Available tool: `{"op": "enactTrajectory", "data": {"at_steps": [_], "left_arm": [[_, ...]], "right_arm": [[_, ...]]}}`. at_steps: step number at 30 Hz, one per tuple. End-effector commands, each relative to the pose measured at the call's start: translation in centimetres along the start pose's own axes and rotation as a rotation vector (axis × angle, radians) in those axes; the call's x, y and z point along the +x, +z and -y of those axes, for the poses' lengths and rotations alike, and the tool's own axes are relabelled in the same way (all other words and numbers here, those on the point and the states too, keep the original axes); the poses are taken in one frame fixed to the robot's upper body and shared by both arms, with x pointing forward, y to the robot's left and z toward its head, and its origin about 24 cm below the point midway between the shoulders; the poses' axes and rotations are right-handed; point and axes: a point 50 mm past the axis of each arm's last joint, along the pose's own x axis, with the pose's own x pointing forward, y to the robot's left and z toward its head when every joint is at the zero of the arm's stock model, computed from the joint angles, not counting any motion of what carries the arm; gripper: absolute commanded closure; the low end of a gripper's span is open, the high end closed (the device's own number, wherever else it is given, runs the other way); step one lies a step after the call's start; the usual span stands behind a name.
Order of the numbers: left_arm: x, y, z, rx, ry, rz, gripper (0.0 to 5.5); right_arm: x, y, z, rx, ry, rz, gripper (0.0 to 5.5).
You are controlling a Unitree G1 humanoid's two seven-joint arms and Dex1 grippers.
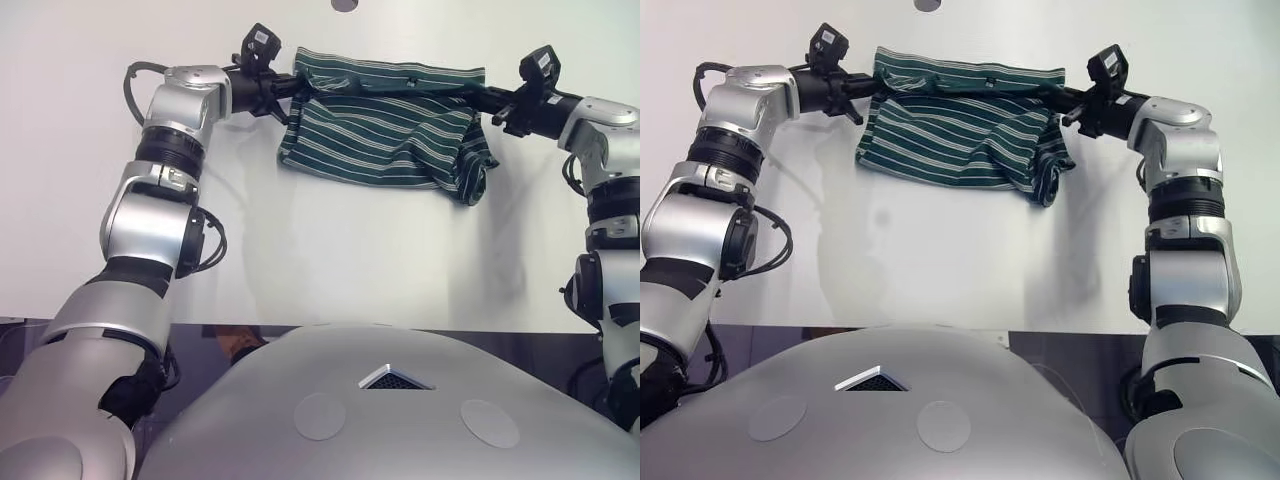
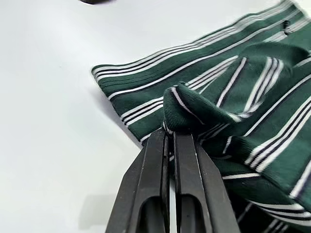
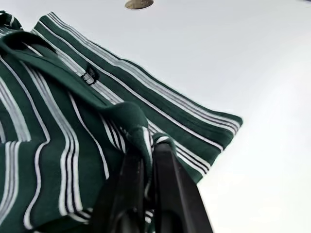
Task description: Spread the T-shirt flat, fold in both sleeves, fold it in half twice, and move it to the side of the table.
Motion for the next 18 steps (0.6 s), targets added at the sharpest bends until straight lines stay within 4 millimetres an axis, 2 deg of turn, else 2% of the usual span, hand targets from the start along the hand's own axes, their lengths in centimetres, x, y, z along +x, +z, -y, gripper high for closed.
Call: {"op": "enactTrajectory", "data": {"at_steps": [1,2,3,7,10,12,14,15,16,18], "left_arm": [[0.2,1.0,-0.5,-0.003,0.055,0.034,5.50],[0.3,0.9,-0.5,-0.011,0.056,0.035,5.21],[0.4,0.8,-0.4,-0.016,0.055,0.037,5.19],[0.8,1.1,-0.6,-0.042,0.143,0.092,4.62],[0.5,0.9,-1.1,-0.017,0.229,0.133,4.62],[0.4,1.4,-0.6,0.061,0.194,0.194,4.62],[0.1,2.1,1.7,0.165,-0.012,0.297,4.76],[-0.3,1.8,3.5,0.212,-0.161,0.314,4.87],[-0.8,1.3,5.1,0.238,-0.285,0.307,5.04],[-1.9,-1.2,7.2,0.304,-0.446,0.158,5.39]], "right_arm": [[0.8,0.5,0.3,-0.011,-0.037,0.026,5.50],[1.0,0.6,0.3,-0.005,-0.046,0.035,5.50],[1.1,0.7,0.3,0.005,-0.051,0.046,5.50],[1.9,2.1,0.3,0.046,-0.086,0.140,4.75],[2.2,2.6,0.4,0.063,-0.160,0.209,4.75],[2.2,2.8,0.6,0.068,-0.205,0.245,4.75],[1.8,3.1,0.6,0.002,-0.210,0.273,4.72],[1.7,2.9,-0.1,-0.082,-0.140,0.252,4.72],[1.6,2.4,-0.8,-0.159,-0.075,0.214,4.72],[1.6,0.5,-1.6,-0.310,-0.004,0.077,5.04]]}}
